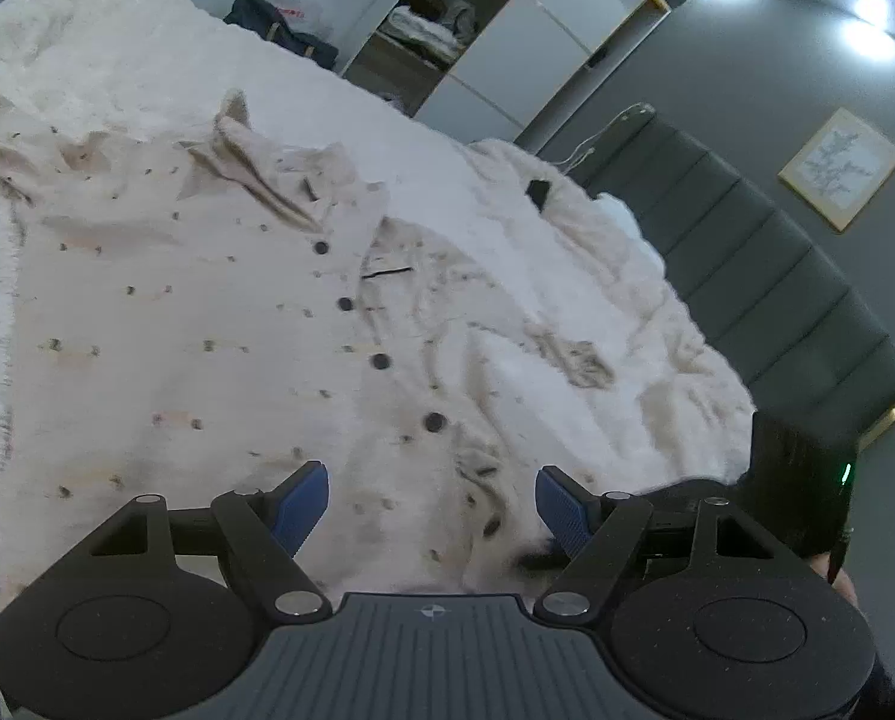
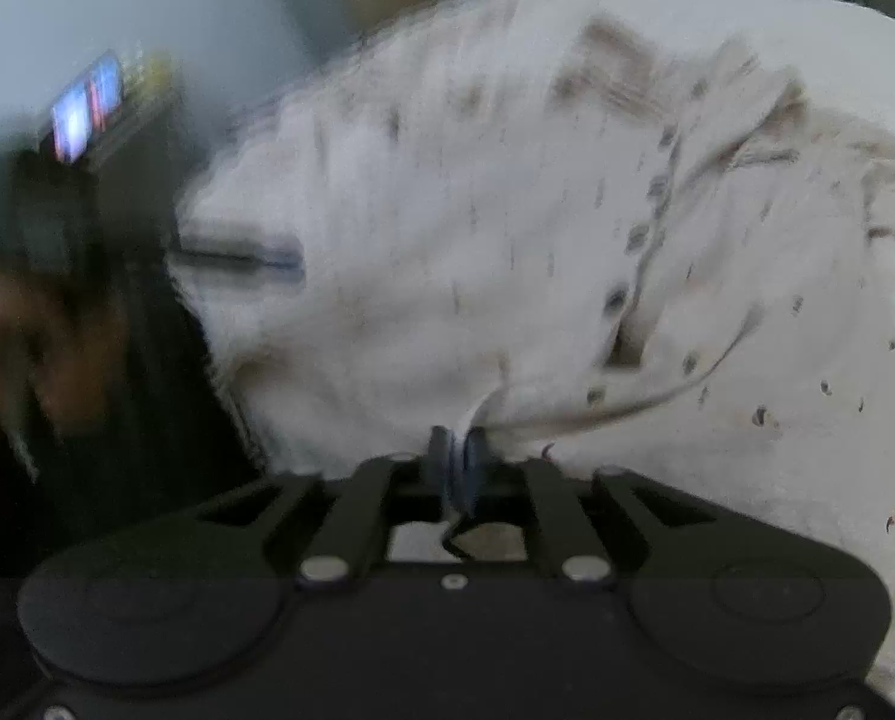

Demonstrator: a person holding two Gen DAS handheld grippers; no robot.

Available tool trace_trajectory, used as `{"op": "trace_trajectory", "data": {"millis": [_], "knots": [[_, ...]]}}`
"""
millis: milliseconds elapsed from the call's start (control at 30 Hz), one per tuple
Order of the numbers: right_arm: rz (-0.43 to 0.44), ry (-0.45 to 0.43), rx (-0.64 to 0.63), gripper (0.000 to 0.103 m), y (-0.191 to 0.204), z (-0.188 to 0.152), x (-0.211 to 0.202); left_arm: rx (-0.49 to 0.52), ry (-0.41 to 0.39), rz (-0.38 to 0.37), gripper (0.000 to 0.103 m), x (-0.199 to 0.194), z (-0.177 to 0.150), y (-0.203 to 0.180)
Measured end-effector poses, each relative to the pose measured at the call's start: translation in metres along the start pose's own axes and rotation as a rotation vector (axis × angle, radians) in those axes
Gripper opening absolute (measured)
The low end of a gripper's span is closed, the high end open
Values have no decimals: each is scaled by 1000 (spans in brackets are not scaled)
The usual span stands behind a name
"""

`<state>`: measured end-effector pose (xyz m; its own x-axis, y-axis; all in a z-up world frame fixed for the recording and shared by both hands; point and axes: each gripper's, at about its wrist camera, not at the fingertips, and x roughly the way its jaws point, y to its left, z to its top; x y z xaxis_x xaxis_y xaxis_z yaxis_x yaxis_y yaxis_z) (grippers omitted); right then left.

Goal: Fold clothes

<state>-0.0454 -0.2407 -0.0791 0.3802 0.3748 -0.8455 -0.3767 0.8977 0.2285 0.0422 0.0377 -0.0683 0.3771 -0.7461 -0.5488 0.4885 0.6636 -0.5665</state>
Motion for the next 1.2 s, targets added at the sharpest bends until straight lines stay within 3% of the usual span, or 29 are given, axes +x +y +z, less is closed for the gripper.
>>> {"op": "trace_trajectory", "data": {"millis": [67,100,167,233,267,367,400,467,567,633,700,800,967,1033,1133,1167,1200], "knots": [[-25,44,6,16,-5,-7,10,30,-29,32,71,-12,9,7],[-1,22,28,16,-10,-8,5,53,-67,45,72,-24,15,9],[83,-59,101,17,-25,-9,-15,84,-124,58,82,-34,28,12],[123,-180,185,29,-44,-1,-40,122,-181,68,83,-36,45,16],[109,-218,202,38,-48,2,-45,140,-194,67,85,-34,52,18],[2,-333,227,46,-58,23,-61,183,-223,67,89,-18,77,23],[-42,-366,232,54,-60,34,-66,192,-238,61,91,-10,87,26],[-106,-420,242,55,-62,59,-69,206,-260,53,95,7,104,31],[-159,-452,224,55,-62,93,-66,211,-263,134,101,45,138,40],[-191,-457,199,54,-65,125,-61,126,-258,210,100,73,152,52],[-233,-451,158,54,-65,168,-45,88,-250,181,100,107,156,68],[-285,-424,71,54,-62,226,-15,122,-224,177,97,137,148,82],[-338,-335,-78,53,-58,336,65,88,-136,56,97,159,145,100],[-367,-295,-84,53,-66,368,96,113,-130,34,97,159,146,102],[-396,-197,-70,51,-86,404,142,66,-68,18,97,172,146,119],[-403,-158,-66,44,-91,415,159,49,-55,17,97,175,146,124],[-417,-119,-67,26,-96,424,176,35,-44,17,97,177,146,128]]}}
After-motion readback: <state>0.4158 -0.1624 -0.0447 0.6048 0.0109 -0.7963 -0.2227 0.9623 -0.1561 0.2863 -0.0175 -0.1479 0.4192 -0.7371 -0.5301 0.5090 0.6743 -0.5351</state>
